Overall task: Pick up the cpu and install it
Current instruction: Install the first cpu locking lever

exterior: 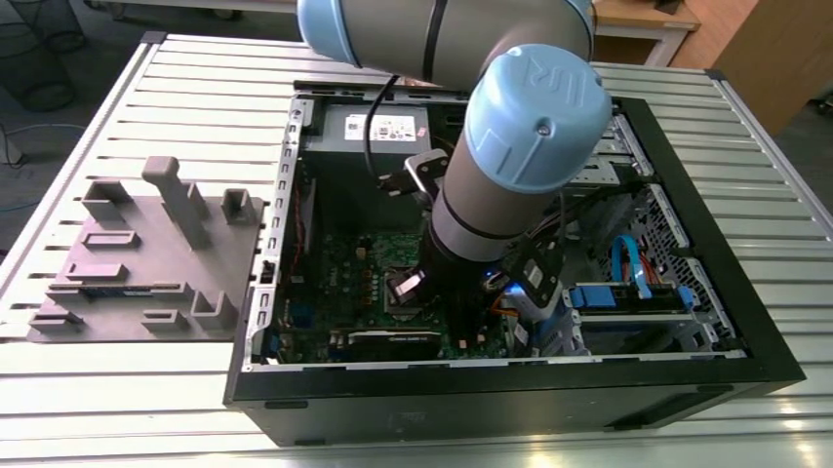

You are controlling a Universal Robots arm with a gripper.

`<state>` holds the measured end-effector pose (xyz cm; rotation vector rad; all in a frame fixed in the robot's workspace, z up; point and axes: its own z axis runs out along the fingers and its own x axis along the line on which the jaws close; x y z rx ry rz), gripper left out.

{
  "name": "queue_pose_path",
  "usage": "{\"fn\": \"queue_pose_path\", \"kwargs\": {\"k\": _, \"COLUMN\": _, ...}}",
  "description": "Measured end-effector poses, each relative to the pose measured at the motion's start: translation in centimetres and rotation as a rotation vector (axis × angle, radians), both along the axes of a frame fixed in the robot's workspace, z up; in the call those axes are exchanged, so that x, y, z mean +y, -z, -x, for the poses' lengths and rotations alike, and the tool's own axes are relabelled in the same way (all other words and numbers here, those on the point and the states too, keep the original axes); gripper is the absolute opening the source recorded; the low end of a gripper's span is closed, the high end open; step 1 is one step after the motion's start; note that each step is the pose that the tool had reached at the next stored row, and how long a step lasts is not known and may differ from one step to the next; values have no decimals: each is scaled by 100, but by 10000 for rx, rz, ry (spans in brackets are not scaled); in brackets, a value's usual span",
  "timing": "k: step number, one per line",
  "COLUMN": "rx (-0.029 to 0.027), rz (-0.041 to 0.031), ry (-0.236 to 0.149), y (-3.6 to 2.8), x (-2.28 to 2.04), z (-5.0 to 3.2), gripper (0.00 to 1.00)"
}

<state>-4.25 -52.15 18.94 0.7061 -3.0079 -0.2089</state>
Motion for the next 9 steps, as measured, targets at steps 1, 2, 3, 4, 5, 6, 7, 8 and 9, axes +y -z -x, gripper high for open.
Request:
{"fn": "queue_pose_path", "kwargs": {"k": 1, "rx": 7, "rz": 12, "ry": 1, "y": -17, "x": -2, "z": 1, "gripper": 11}}
{"fn": "queue_pose_path", "kwargs": {"k": 2, "rx": 4, "rz": 8, "ry": 2, "y": -22, "x": -1, "z": 1, "gripper": 11}}
{"fn": "queue_pose_path", "kwargs": {"k": 3, "rx": 3, "rz": 8, "ry": 3, "y": -26, "x": -1, "z": 1, "gripper": 11}}
{"fn": "queue_pose_path", "kwargs": {"k": 4, "rx": 3, "rz": 8, "ry": 3, "y": -28, "x": -1, "z": 1, "gripper": 11}}
{"fn": "queue_pose_path", "kwargs": {"k": 5, "rx": 4, "rz": 10, "ry": 3, "y": -32, "x": -2, "z": 1, "gripper": 11}}
{"fn": "queue_pose_path", "kwargs": {"k": 6, "rx": 4, "rz": 11, "ry": 3, "y": -35, "x": -2, "z": 1, "gripper": 11}}
{"fn": "queue_pose_path", "kwargs": {"k": 7, "rx": 4, "rz": 11, "ry": 4, "y": -36, "x": -3, "z": 1, "gripper": 11}}
{"fn": "queue_pose_path", "kwargs": {"k": 8, "rx": 4, "rz": 11, "ry": 4, "y": -37, "x": -5, "z": 1, "gripper": 11}}
{"fn": "queue_pose_path", "kwargs": {"k": 9, "rx": 4, "rz": 11, "ry": 4, "y": -39, "x": -7, "z": 1, "gripper": 11}}
